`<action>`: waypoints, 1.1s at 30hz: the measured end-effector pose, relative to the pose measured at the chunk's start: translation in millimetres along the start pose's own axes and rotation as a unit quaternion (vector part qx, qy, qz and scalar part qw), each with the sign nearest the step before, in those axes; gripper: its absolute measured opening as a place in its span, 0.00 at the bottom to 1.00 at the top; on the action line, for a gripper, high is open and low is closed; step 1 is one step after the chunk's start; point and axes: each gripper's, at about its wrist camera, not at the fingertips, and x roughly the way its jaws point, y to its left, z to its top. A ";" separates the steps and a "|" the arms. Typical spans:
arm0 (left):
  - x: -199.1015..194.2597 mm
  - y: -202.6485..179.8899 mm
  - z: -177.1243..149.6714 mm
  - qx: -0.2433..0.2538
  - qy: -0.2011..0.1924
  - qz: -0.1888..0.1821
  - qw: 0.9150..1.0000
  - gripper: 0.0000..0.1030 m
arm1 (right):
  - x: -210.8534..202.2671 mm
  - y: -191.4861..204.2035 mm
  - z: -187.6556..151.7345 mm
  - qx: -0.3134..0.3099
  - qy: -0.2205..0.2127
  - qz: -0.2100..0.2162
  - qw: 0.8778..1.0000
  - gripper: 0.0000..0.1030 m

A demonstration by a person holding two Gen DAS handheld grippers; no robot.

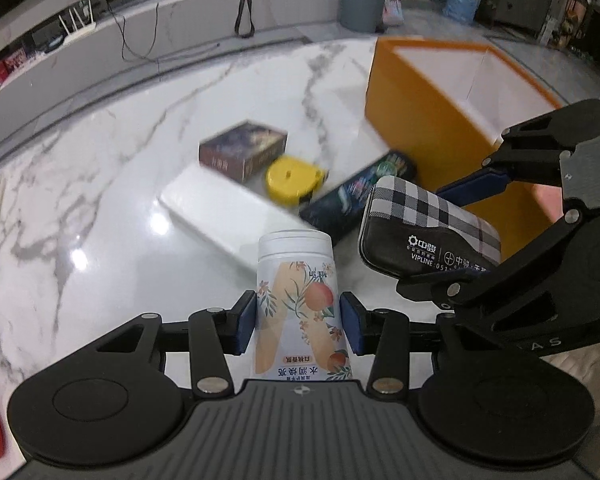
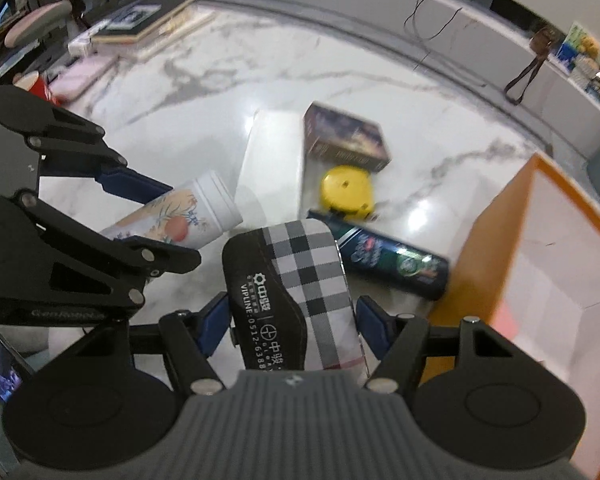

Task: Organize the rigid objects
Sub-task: 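Carry the lotion tube and plaid case over the orange box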

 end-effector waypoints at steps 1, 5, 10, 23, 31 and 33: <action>-3.9 -2.8 3.5 0.001 -0.005 0.000 1.000 0.49 | -6.3 -2.9 0.4 0.001 -0.006 -0.003 1.000 0.65; -18.1 -18.4 19.4 0.010 -0.025 0.001 1.000 0.49 | -29.9 -15.5 0.4 0.004 -0.021 -0.021 1.000 0.65; -24.3 -40.3 39.1 0.030 -0.043 -0.006 0.999 0.49 | -53.6 -36.8 -3.5 0.022 -0.029 -0.039 0.999 0.65; -15.3 -102.3 96.1 0.086 -0.069 -0.042 0.993 0.49 | -73.4 -107.4 -27.9 0.073 -0.031 -0.085 0.993 0.64; 13.1 -134.2 120.1 0.127 -0.058 -0.054 0.989 0.49 | -58.1 -142.8 -45.2 0.094 -0.014 -0.102 0.990 0.64; 19.1 -141.0 123.8 0.140 -0.056 -0.058 0.987 0.49 | -52.5 -152.4 -48.6 0.099 -0.010 -0.102 0.990 0.64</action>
